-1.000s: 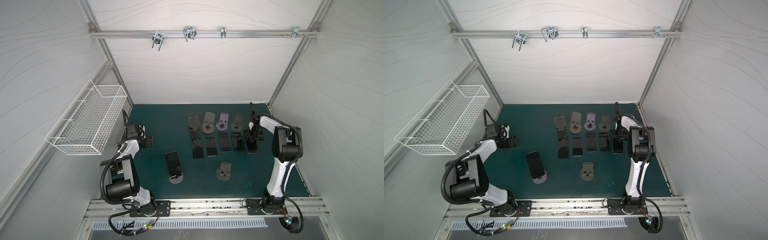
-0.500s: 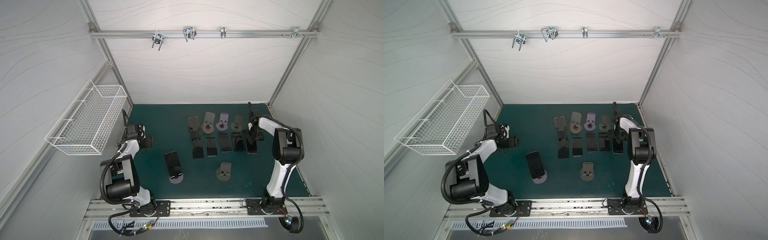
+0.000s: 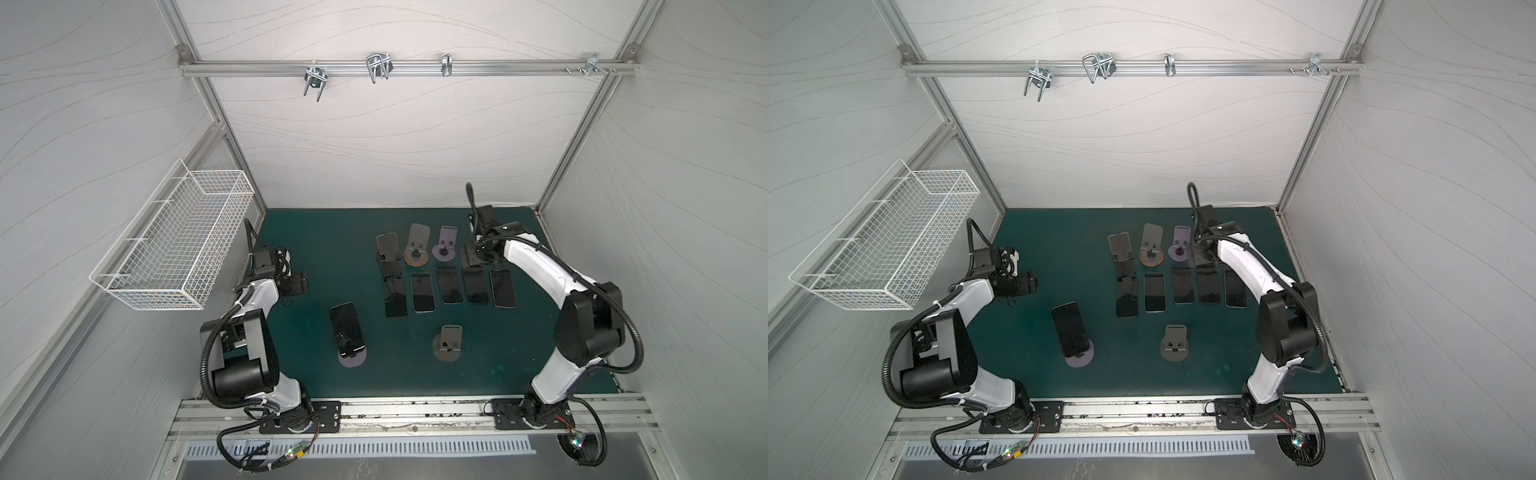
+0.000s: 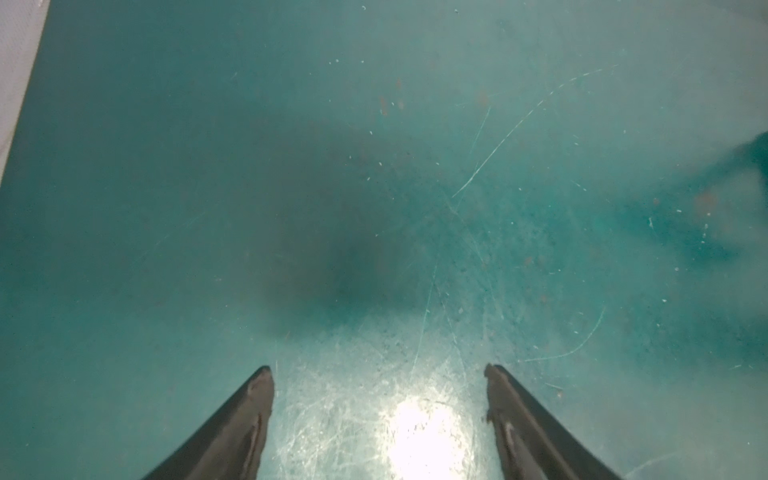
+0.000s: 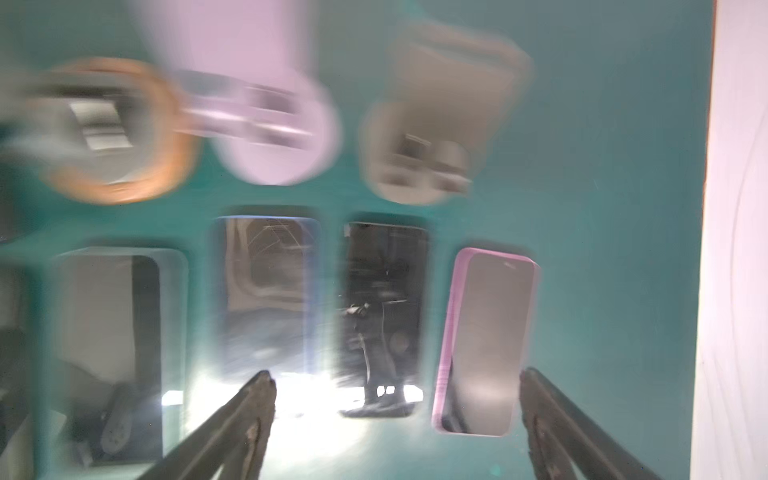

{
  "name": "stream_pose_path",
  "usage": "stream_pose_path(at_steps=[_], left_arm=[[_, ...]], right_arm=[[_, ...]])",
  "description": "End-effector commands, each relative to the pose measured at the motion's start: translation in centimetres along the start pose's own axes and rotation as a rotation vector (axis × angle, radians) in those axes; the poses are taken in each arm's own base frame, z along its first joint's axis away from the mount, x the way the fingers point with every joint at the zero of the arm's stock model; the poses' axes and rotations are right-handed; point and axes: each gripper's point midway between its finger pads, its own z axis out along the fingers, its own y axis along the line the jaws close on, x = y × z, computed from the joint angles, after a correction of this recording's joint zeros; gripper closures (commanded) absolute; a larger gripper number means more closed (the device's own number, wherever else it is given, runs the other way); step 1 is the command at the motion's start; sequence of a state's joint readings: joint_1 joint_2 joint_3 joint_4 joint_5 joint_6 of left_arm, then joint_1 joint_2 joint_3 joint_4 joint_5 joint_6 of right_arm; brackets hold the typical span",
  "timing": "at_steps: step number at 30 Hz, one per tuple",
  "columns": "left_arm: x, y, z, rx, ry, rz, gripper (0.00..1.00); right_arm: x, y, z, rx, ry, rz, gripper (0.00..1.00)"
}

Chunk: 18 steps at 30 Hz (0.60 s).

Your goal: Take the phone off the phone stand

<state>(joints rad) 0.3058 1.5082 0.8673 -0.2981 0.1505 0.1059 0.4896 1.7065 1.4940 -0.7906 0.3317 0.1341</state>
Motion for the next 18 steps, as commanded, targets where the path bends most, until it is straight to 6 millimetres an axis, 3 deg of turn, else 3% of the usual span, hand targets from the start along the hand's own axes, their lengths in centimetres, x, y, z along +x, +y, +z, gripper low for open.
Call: stream_pose_path(at_steps=[1, 7, 12, 18], left_arm=[[-1.3, 0.1, -0.4, 0.001, -0.024, 0.019, 0.19], [-1.4, 0.0, -0.5, 0.007, -0.034, 0.024, 0.19], [-1.3, 0.0, -0.6, 0.007, -0.035, 0.023, 0.19], [-1.3, 0.0, -0.6, 0.005, -0.035, 0.022, 0.19]], right_arm=[[-1.4, 5.4, -4.4, -0.03, -0.096, -0.111, 0.06], [-0.6, 15.6, -9.3, -0.242, -0.176, -0.188, 0.06], [1.0, 22.2, -13.3, -0.283, -0.254, -0.248, 0.01], [4.2, 29.3, -17.4, -0.45, -0.259, -0.245, 0.01]])
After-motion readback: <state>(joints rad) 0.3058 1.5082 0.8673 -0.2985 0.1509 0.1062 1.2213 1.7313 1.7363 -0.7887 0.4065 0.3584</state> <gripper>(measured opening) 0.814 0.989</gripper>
